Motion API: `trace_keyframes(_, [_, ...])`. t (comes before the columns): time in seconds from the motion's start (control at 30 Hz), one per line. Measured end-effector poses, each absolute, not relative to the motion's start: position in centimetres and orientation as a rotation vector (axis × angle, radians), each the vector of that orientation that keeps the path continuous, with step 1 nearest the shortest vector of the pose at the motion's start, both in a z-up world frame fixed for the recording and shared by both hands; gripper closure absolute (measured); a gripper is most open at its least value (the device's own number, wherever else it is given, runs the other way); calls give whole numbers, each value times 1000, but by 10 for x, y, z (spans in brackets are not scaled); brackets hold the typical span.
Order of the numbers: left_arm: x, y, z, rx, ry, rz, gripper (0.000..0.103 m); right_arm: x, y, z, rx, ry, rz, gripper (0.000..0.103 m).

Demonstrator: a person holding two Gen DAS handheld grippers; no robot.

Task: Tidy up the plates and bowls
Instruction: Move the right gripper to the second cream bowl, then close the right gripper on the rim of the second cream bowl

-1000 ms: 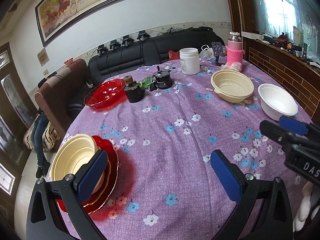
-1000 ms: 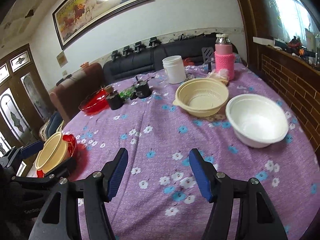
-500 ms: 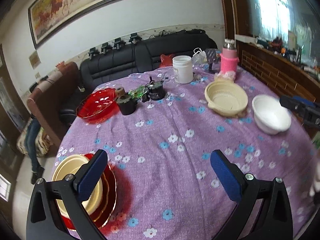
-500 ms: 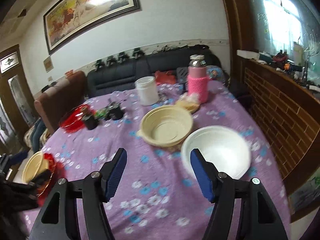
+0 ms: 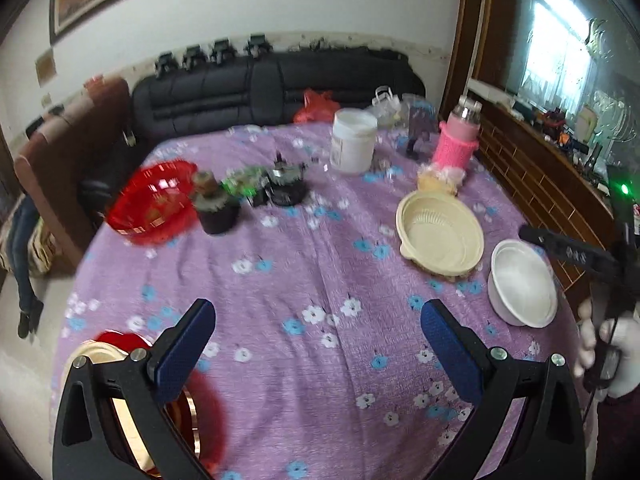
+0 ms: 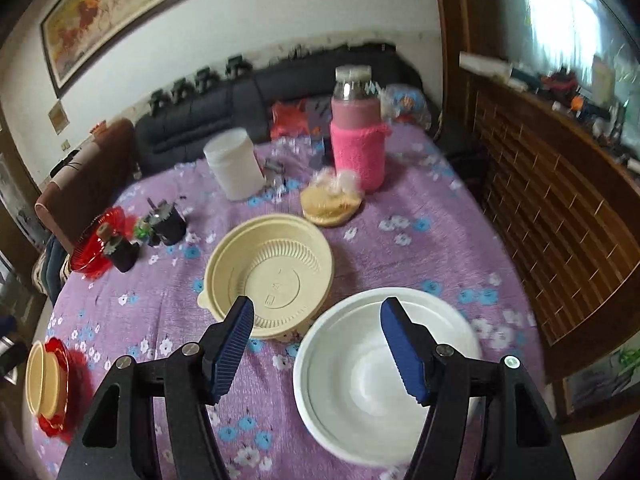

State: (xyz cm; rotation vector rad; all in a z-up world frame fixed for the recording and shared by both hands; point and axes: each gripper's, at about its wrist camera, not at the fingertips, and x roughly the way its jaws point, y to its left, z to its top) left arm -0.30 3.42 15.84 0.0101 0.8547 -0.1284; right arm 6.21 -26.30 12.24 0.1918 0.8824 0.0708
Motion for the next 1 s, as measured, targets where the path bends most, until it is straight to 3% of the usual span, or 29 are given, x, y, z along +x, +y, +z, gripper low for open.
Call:
trace_keyframes(0.53, [45,41,90,-87,1014,-110,2,164,-239,59,90,1094,49,34])
trace_keyframes(0.63, [52,47,86,-111,1024,-112,4,168,-229,52,65,1122,75,46])
trace_keyframes(0.7, [56,49,82,-121,1035,-125,13,167,-223,50,46,1132,91,75])
trace_keyframes(0.77, [60,48,79,-121,1044,-135,18,164,-219,49,47,1135,111,87])
trace_keyframes(1.0, [67,47,67,-154,1055,-140,22,138,-181,51,-2,1168,305,90])
